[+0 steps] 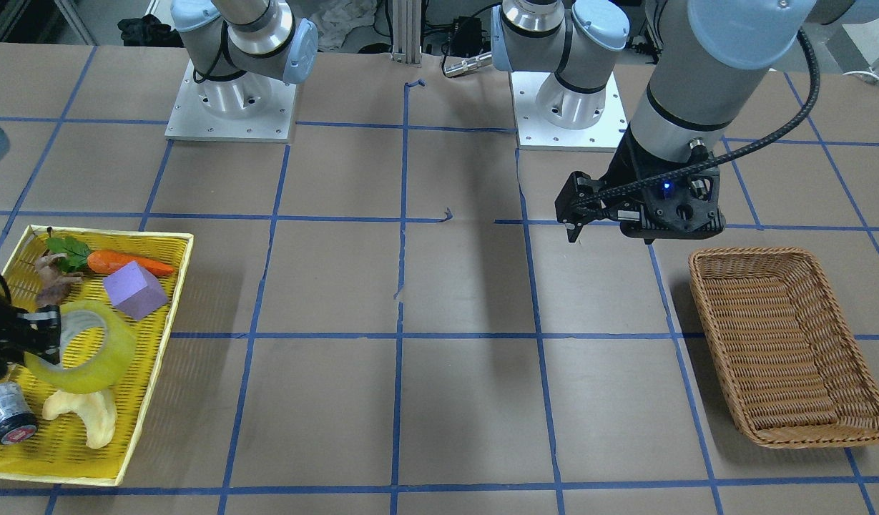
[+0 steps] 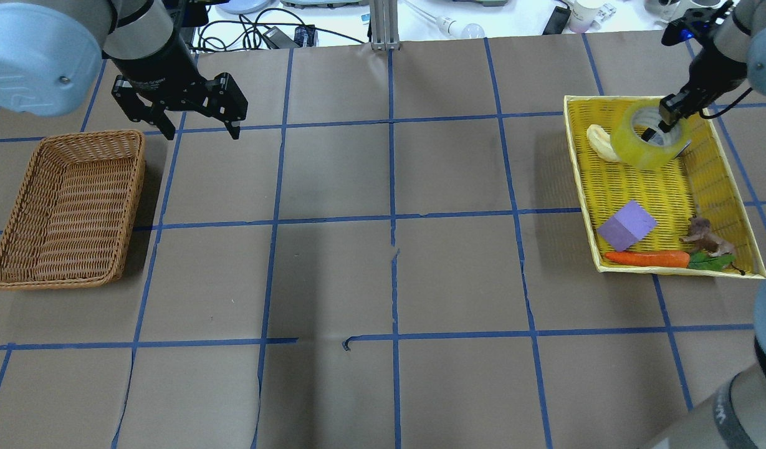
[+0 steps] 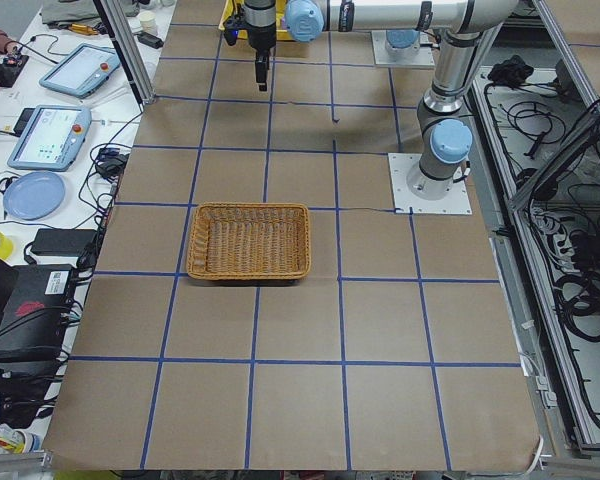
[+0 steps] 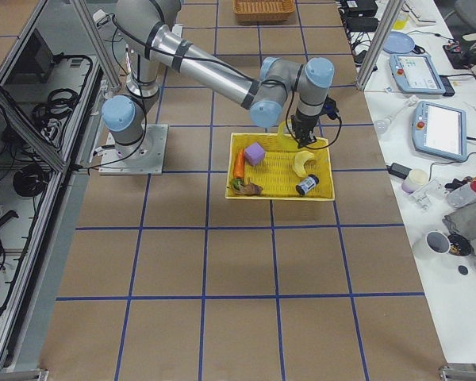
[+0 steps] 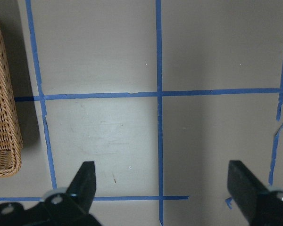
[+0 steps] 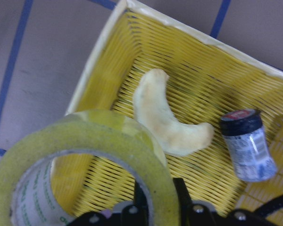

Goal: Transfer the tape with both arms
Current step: 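Close the right gripper on the rim of the yellow tape roll, then carry the tape roll with the right gripper to the table center and set it down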

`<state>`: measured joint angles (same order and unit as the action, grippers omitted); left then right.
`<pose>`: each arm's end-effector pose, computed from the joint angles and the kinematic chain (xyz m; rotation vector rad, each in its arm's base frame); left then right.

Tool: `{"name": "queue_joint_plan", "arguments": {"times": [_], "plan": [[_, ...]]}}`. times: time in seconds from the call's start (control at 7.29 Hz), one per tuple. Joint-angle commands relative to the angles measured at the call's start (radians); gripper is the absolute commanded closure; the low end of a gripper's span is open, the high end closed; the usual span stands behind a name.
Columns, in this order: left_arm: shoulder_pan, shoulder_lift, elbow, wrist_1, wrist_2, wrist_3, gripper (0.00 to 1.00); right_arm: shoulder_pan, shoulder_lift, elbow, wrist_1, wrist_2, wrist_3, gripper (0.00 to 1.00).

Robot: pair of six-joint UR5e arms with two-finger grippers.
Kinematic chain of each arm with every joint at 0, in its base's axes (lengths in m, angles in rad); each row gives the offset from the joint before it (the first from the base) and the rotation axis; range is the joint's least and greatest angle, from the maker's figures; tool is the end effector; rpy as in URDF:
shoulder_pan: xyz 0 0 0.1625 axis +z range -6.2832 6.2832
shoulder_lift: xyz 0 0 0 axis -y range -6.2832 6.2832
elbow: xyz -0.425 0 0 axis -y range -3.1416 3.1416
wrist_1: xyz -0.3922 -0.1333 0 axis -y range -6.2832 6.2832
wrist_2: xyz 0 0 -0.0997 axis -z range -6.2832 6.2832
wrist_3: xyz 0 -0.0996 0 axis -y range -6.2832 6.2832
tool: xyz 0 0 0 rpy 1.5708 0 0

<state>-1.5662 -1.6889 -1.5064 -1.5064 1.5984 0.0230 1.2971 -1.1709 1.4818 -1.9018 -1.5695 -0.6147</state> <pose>-0.1281 -0.5431 0.4650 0.0284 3.1137 -0.0161 -0.0447 -0.6528 0.3364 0.5318 -3.0885 0.0293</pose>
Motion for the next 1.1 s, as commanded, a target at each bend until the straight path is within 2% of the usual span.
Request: {"name": "queue_joint_plan", "arguments": {"times": [0.0,0.27,0.41,0.69,0.82,0.96], "plan": [[0.000,0.000,0.000,0.000,0.000,0.000,0.00,0.227,0.010,-0.006,0.000,0.014,0.398,1.00],[0.002,0.000,0.000,0.000,0.002,0.000,0.00,0.380,0.037,0.021,-0.011,0.013,0.611,1.00],[0.002,0.000,0.000,0.000,0.002,0.000,0.00,0.457,0.049,0.061,-0.098,0.014,0.767,1.00],[0.003,-0.002,0.000,0.000,0.002,0.002,0.00,0.531,0.057,0.153,-0.217,0.006,0.820,1.00],[0.003,-0.002,0.000,0.000,0.002,0.000,0.00,0.530,0.078,0.137,-0.236,0.003,0.826,1.00],[0.003,-0.002,0.000,0.000,0.002,0.000,0.00,0.530,0.133,0.048,-0.234,-0.001,0.834,1.00]]}}
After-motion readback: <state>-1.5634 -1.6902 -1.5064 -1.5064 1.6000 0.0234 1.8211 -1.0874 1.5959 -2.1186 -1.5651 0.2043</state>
